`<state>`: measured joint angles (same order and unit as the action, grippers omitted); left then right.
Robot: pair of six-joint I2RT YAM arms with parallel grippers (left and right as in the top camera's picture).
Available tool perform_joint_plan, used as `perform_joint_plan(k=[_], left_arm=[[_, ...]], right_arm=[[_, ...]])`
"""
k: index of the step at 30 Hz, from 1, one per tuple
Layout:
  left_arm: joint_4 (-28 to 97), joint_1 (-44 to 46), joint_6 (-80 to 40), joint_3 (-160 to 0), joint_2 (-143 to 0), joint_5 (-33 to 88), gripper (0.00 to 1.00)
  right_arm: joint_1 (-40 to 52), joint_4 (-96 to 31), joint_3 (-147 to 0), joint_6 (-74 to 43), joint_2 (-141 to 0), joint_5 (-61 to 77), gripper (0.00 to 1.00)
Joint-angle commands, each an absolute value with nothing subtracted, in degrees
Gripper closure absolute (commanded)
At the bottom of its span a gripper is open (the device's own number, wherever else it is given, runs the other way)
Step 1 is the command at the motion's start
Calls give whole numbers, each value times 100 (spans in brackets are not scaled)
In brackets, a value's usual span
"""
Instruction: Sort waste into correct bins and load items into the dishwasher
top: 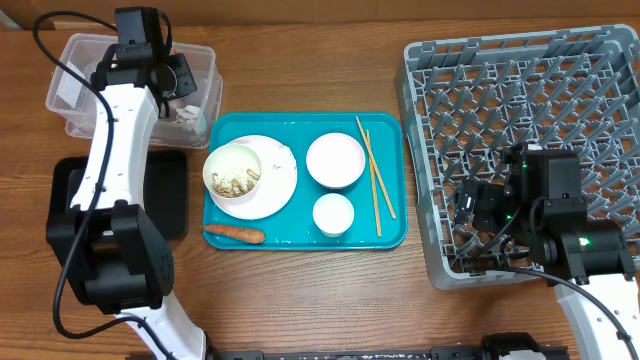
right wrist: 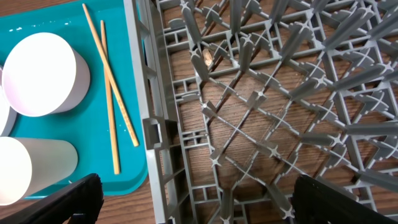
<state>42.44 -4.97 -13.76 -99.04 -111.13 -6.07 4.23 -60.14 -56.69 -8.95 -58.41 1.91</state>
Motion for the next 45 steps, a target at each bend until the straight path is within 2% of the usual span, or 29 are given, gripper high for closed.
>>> perform_joint_plan(k=[1,3,9,12,18,25,33,37,42,43,45], left_arm=[[4375,-454,-1428,-9961,-10881,-480,59],[4550,-368,-1433,-9959,-10713,-322,53],[5146,139,-1433,-9959,-10475,685,43],[5723,851,-1435,-9948,-10689,705,42],[5907,1629,-1566,-9948,-11546,690,41],[6010,1756,-1573,-9948,-12254,679,44],[6007,1761,-1706,-9948,-12344,239,43],[6012,1763,-1741,-9948,-12346,235,51],[6012,1767,-1763,-9935,-12348,235,53],[6007,1767,-1763,-9909,-12348,235,59],[5994,1767,-1774,-9845,-12348,235,63]], right_arm=[[438,-6012,-5852,-902,-5789,132,0],[438,-6010,-5852,-902,-5789,132,0],[438,-5990,-5852,-902,-5789,132,0],[438,-5994,-5852,-902,-5789,132,0],[438,-5994,-5852,-902,-5789,132,0],[438,-6010,-5852,-902,-5789,132,0],[438,-6012,-5852,-902,-5789,132,0],[438,-6016,-5852,-902,-5789,132,0],[438,-6020,-5852,-902,-5789,132,0],[438,-6020,-5852,-902,-5789,132,0],[438,-6020,-5852,-902,-5789,132,0]])
